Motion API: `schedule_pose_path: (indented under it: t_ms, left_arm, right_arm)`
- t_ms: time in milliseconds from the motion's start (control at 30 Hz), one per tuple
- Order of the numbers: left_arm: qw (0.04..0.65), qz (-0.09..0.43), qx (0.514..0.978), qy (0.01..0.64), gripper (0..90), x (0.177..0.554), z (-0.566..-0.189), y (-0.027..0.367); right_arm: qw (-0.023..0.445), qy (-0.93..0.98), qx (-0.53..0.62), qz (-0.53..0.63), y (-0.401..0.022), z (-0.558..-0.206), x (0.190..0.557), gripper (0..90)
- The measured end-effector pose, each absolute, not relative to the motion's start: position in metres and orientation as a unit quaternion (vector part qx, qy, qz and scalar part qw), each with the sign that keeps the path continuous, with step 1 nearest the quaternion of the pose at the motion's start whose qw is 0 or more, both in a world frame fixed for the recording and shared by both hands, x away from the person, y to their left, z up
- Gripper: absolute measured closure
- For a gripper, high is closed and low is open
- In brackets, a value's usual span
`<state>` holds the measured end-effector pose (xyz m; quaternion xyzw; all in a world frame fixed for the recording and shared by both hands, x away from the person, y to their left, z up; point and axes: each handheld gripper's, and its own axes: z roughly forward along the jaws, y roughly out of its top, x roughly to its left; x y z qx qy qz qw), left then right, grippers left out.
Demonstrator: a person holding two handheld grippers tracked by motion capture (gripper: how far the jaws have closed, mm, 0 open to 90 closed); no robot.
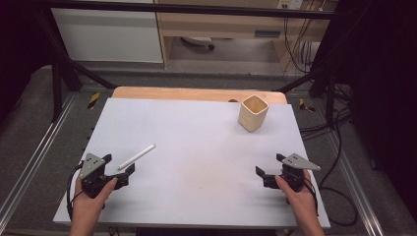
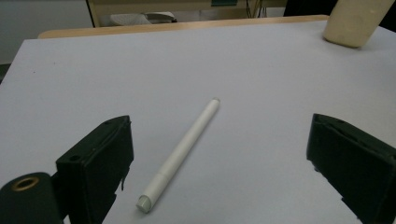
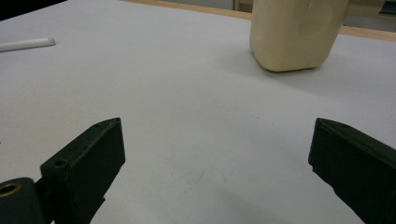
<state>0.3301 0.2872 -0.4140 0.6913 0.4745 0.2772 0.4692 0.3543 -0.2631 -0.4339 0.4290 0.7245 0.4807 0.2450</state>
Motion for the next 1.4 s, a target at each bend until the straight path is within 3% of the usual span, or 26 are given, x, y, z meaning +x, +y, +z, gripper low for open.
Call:
schedule_pose_path:
  t_ms: [867,1400]
  left_arm:
    - [0.437,0.280,0.716,0.468,10.7,0.344,-0.417,0.278]
    - [0.405,0.267,0.755,0.441,12.8,0.387,-0.413,0.259]
  right_arm:
    - [0.247,0.727,0.415,0.487,-0.259,-0.433,0.354,4.7]
    - [0.246,0.740,0.402,0.481,-0.253,-0.433,0.351,4.2]
